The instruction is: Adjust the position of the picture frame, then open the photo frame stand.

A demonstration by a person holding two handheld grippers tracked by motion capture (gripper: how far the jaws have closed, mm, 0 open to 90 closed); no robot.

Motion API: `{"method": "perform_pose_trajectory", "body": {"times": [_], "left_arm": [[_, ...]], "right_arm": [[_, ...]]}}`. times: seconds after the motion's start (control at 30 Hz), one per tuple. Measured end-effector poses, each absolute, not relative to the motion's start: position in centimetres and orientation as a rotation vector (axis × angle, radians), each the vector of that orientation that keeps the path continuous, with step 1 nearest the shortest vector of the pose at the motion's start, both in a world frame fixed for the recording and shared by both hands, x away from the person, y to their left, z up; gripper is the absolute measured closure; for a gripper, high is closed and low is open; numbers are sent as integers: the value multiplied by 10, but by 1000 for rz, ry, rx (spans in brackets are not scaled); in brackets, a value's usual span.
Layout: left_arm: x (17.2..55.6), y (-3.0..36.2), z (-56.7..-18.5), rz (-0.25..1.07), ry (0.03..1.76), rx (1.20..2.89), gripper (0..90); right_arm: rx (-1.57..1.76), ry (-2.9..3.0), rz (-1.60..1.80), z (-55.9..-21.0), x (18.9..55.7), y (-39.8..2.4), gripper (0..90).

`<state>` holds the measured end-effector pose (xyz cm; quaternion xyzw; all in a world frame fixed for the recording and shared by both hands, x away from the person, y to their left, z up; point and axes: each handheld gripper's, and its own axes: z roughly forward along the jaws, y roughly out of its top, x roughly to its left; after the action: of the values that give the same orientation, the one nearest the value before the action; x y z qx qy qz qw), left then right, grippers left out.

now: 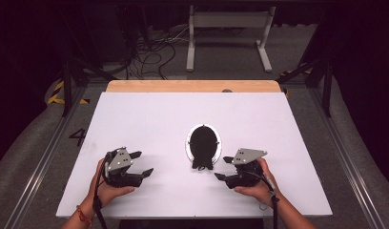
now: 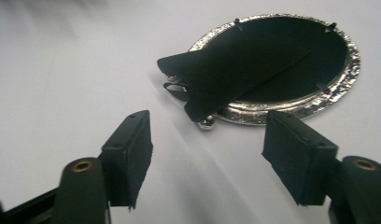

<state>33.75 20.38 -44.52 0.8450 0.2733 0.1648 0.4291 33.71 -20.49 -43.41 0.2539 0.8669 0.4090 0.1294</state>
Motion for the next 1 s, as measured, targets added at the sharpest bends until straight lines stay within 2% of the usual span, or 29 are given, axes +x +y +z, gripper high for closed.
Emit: {"method": "perform_pose_trajectory", "body": {"times": [0.07,0.23,0.3,0.4,0.47,0.53,0.6,1.0], "left_arm": [[335,206,-449,400,696,2119,145],[322,213,-456,392,707,2103,82],[319,215,-458,392,716,2106,80],[314,218,-459,411,721,2118,81],[314,219,-459,415,726,2113,82],[314,219,-459,426,729,2112,85],[314,219,-459,434,730,2112,94],[317,219,-459,439,731,2121,105]], "right_arm": [[758,2527,1214,-435,338,-206,331],[804,2560,1251,-439,341,-206,323],[820,2578,1253,-440,343,-206,327],[856,2602,1236,-441,346,-203,411],[865,2636,1218,-444,348,-200,503],[882,2650,1197,-447,349,-196,524],[893,2668,1207,-447,351,-194,588],[1057,2720,1176,-450,368,-186,621]]}}
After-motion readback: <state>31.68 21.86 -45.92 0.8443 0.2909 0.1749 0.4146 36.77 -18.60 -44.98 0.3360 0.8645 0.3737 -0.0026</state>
